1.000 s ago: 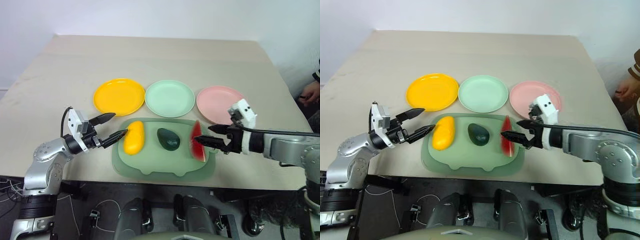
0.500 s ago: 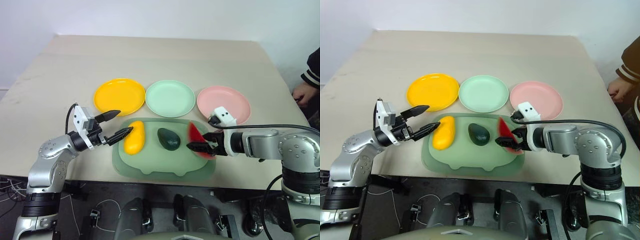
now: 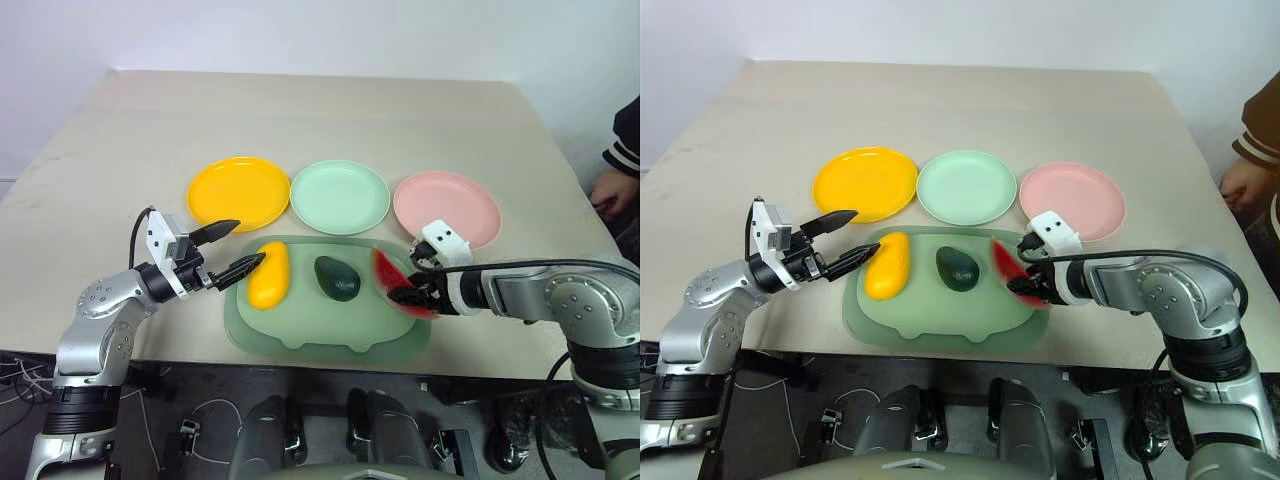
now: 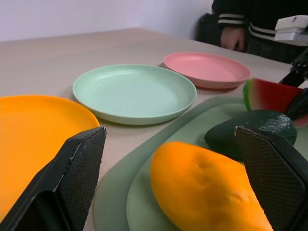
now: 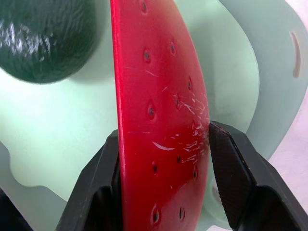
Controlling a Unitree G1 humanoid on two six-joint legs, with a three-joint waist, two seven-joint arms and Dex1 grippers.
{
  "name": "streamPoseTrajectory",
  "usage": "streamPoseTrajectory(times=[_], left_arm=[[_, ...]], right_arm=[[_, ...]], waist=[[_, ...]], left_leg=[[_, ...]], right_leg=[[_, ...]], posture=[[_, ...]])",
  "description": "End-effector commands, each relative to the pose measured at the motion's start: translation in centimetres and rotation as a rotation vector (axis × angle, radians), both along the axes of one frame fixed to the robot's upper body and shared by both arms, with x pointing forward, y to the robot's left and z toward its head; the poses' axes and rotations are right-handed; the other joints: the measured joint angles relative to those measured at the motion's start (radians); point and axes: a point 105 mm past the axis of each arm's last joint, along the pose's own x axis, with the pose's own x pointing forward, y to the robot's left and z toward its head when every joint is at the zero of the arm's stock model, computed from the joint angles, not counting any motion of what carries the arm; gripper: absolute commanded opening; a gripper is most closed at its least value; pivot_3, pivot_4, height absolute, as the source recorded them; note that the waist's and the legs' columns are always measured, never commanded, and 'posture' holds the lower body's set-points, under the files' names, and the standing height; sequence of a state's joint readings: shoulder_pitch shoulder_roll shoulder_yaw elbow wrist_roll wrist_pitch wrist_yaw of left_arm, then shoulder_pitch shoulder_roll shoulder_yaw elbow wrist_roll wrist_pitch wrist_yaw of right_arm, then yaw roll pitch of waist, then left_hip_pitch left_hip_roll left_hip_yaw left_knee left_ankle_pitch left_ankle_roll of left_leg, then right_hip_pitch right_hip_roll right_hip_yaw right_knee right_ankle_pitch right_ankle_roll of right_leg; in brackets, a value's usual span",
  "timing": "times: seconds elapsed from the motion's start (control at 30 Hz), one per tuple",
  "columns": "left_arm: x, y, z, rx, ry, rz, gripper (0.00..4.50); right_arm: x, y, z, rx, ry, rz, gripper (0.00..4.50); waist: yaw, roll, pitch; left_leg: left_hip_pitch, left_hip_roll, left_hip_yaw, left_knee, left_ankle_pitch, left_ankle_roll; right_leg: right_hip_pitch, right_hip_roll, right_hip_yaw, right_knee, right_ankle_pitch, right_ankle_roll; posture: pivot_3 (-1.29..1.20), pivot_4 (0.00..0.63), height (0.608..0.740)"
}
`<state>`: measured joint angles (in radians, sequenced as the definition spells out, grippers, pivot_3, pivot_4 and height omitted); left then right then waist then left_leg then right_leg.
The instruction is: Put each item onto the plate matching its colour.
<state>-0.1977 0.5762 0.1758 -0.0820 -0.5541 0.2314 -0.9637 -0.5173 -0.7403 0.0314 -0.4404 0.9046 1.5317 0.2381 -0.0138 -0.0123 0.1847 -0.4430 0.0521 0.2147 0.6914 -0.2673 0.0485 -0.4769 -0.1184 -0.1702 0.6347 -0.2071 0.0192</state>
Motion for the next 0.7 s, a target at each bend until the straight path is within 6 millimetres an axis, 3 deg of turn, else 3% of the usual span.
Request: streamPoseTrajectory(times=[0.03, 0.17, 0.3, 0.5, 0.6, 0.7], left_arm=[[-0.2, 0.3, 0.5, 0.014, -0.037, -0.003, 4.50], [-0.1, 0.8, 0.4, 0.014, -0.038, 0.006, 4.50], [-0.2, 1.0, 0.3, 0.011, -0.040, 0.011, 4.50], [-0.2, 1.1, 0.5, 0.009, -0.049, 0.019, 4.50], [-0.3, 1.2, 0.6, 0.009, -0.053, 0.025, 4.50], [-0.4, 1.1, 0.6, 0.010, -0.053, 0.026, 4.50]], right_arm=[[0.0, -0.1, -0.1, -0.047, -0.026, 0.022, 2.06], [0.0, 0.0, 0.8, -0.032, -0.056, 0.047, 2.06], [0.9, -0.6, 3.7, 0.022, -0.125, 0.029, 2.06], [4.5, -2.8, 8.1, 0.082, -0.276, -0.123, 2.06], [6.8, -4.4, 8.9, 0.084, -0.322, -0.224, 2.06], [8.9, -6.1, 8.4, 0.078, -0.311, -0.332, 2.06]], waist=[[0.000, 0.000, 0.000], [0.000, 0.000, 0.000], [0.001, 0.000, 0.000], [-0.001, 0.000, 0.000], [-0.001, 0.000, 0.000], [-0.004, 0.000, 0.000]], left_leg=[[0.000, 0.000, 0.000, 0.000, 0.000, 0.000], [0.000, 0.000, 0.000, 0.000, 0.000, 0.000], [-0.001, 0.000, 0.000, 0.000, 0.000, 0.000], [-0.001, 0.000, 0.000, 0.000, 0.000, 0.000], [-0.002, 0.000, 0.000, -0.002, 0.000, 0.000], [-0.002, 0.000, 0.001, -0.002, 0.000, 0.000]], right_leg=[[0.000, 0.000, 0.000, 0.000, 0.000, 0.000], [0.000, 0.000, 0.000, 0.000, 0.000, 0.000], [-0.001, 0.000, 0.000, -0.001, 0.000, 0.000], [-0.002, 0.000, 0.000, -0.001, 0.000, 0.000], [-0.003, 0.000, 0.000, -0.001, 0.000, 0.000], [-0.003, 0.000, 0.000, -0.001, 0.000, 0.000]], posture=[[0.00, 0.150, 0.696], [0.00, 0.150, 0.696], [0.00, 0.150, 0.696], [0.00, 0.150, 0.696], [0.00, 0.150, 0.696], [0.00, 0.150, 0.696]])
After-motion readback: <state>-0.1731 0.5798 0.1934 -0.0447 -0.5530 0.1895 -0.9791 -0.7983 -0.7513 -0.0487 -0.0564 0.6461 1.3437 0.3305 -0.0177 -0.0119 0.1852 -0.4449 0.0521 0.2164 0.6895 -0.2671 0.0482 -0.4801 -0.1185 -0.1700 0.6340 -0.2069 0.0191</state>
